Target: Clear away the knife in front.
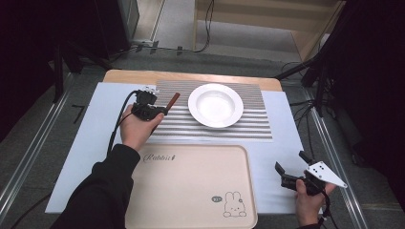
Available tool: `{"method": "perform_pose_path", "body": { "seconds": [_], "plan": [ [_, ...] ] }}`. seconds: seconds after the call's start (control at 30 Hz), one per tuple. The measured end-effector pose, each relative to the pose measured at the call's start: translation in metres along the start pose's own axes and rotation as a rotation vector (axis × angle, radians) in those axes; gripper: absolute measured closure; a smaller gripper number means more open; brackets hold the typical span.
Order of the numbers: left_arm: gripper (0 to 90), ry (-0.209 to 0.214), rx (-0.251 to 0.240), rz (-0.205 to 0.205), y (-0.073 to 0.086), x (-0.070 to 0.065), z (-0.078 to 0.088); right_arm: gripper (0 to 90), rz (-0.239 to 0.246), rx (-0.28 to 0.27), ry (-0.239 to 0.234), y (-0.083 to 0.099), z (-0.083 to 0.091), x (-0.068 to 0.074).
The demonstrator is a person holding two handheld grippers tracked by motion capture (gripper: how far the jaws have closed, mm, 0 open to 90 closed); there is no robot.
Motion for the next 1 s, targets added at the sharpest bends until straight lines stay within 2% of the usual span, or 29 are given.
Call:
{"method": "perform_pose_path", "body": {
  "seconds": [0.07,0.63,0.83,1.0],
  "plan": [
    [77.6,-0.007,0.005,-0.01,0.002,0.0,0.002,0.0,0.0,0.0,-0.001,0.0,0.0,0.0],
    [77.6,0.022,-0.009,-0.035,0.036,-0.01,0.027,0.0,0.004,-0.004,-0.008,0.0,0.0,0.001],
    [77.6,0.027,-0.007,-0.038,0.046,-0.014,0.034,0.0,0.005,-0.006,-0.008,-0.001,0.0,0.001],
    [77.6,0.039,-0.019,-0.024,0.054,-0.017,0.041,0.0,0.002,-0.008,-0.009,-0.001,0.001,0.001]
  ]
}}
Point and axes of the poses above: each handheld gripper's, and its own axes: z roughly backward along the jaws, y roughly out of its underside, x roughly to its left, the point moved 9 cm from there along -z, roughly forward along the jaws, and after that the axes turned 13 degrees about z, right-handed, at the moved point
